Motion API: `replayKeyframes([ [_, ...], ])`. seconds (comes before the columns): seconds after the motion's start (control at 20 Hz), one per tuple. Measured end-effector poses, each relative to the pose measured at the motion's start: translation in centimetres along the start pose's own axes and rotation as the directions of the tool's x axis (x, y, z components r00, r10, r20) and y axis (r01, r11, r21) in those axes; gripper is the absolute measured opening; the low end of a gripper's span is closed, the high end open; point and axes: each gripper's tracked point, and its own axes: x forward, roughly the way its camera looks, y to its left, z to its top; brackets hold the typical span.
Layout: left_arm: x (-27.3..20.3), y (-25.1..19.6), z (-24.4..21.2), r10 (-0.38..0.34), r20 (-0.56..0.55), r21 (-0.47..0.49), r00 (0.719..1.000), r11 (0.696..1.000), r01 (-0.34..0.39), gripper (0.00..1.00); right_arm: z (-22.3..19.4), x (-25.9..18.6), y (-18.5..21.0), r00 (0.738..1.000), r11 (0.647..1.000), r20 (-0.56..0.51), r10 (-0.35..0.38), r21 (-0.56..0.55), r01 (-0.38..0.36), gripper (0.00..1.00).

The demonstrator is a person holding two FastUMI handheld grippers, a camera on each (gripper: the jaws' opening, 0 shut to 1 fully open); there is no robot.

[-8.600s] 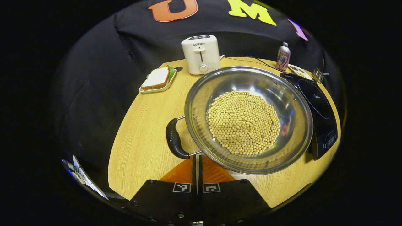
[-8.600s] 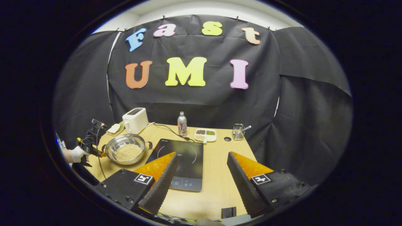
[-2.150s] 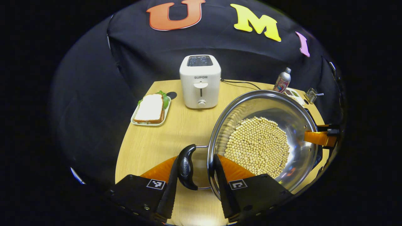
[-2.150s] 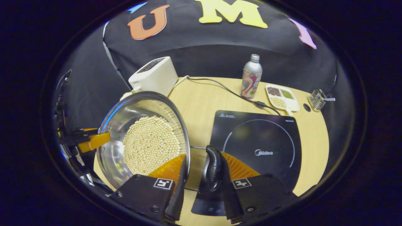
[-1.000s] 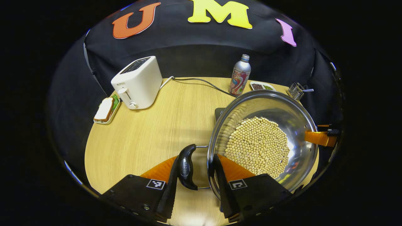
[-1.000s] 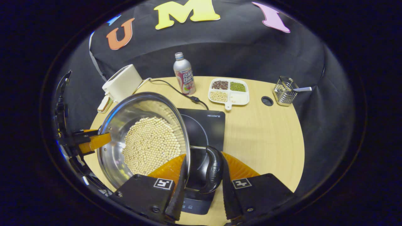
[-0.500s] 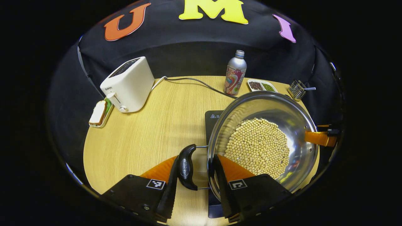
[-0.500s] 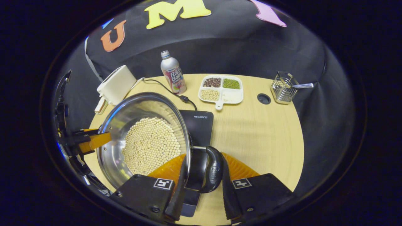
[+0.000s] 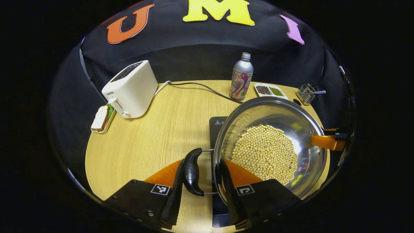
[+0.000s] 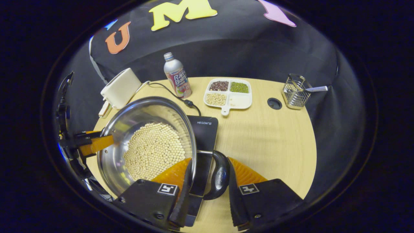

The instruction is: First push the handle of the pot to place it horizontally, then grasp the pot with both hands and set it on the induction cooktop.

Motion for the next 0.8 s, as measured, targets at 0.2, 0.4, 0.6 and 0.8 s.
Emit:
replayKeyframes([
  [0.2,0.2,0.0,0.1,0.001,0.012,0.01,1.0,1.0,-0.001,0.59,-0.1,0.0,-0.1,1.0,1.0,0.019,-0.005,0.01,0.004,0.54],
  [0.4,0.3,0.0,0.2,0.003,0.028,0.031,1.0,1.0,-0.004,0.5,0.0,0.0,0.0,1.0,1.0,0.022,-0.008,0.02,0.008,0.56],
  [0.6,0.3,0.2,0.3,-0.002,0.041,0.043,0.999,0.999,0.0,0.64,0.0,-0.2,-0.2,0.999,0.999,0.03,-0.021,0.03,0.02,0.59],
  [0.8,-1.1,1.3,1.8,0.053,0.171,0.045,0.984,0.997,-0.061,1.0,0.7,-2.0,-0.9,0.991,0.999,0.132,-0.032,0.047,0.026,0.7],
])
